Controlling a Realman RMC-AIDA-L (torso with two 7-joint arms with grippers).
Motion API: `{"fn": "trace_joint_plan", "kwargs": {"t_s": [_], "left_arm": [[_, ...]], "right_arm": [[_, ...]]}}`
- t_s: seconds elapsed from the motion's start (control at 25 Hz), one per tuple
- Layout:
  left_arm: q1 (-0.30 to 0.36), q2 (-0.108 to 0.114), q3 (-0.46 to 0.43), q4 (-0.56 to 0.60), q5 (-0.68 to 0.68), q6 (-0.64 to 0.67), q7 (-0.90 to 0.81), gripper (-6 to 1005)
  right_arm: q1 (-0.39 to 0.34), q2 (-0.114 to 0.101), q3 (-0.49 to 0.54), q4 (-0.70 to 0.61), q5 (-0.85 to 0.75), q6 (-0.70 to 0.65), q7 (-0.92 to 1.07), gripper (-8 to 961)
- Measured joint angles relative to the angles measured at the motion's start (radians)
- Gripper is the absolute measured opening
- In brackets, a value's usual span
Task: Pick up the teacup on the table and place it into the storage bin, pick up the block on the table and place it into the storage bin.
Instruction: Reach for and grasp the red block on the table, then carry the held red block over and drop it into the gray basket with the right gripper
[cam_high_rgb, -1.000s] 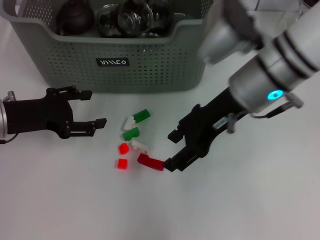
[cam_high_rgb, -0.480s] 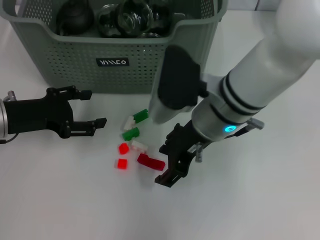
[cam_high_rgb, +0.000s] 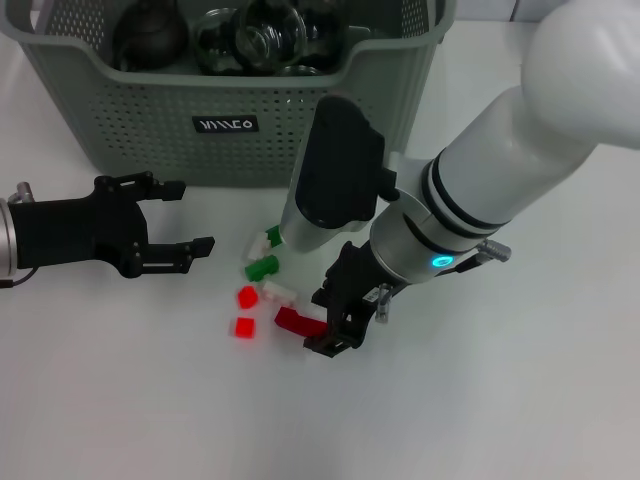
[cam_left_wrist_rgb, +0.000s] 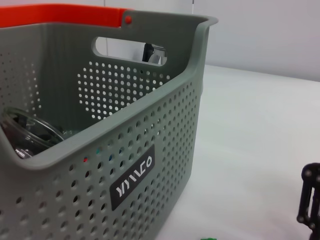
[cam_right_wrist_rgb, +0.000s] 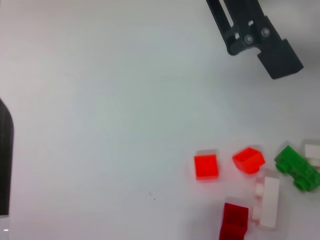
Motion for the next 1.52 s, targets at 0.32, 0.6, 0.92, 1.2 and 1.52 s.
{"fn": "trace_joint_plan", "kwargs": {"t_s": [0.32,0.6,0.92,1.2,1.52], "left_arm": [[0.001,0.000,0.000,0.000,0.000,0.002,0.002,840],[0.004,0.000,0.000,-0.004,-0.001,0.002,0.003,840],[0.011,0.000,0.000,-0.005,-0.009,0.004,0.007,841],[0.027,0.002,-0.023,0.000,-0.011,0.011,0.018,841],[0.035,0.004,-0.040,0.009,-0.011,0.017,0.019,841]], "right_arm": [[0.005,0.006,-0.031,0.011,0.004,0.032,0.013,564],[0.006,0.006,-0.062,0.019,0.004,0.058,0.045,454],[-0.017,-0.005,-0.064,-0.032,-0.013,0.048,0.084,266],[-0.164,-0.017,0.142,-0.284,-0.129,-0.167,0.108,204],[-0.232,-0.019,0.502,-0.641,-0.093,-0.541,0.085,204]]}}
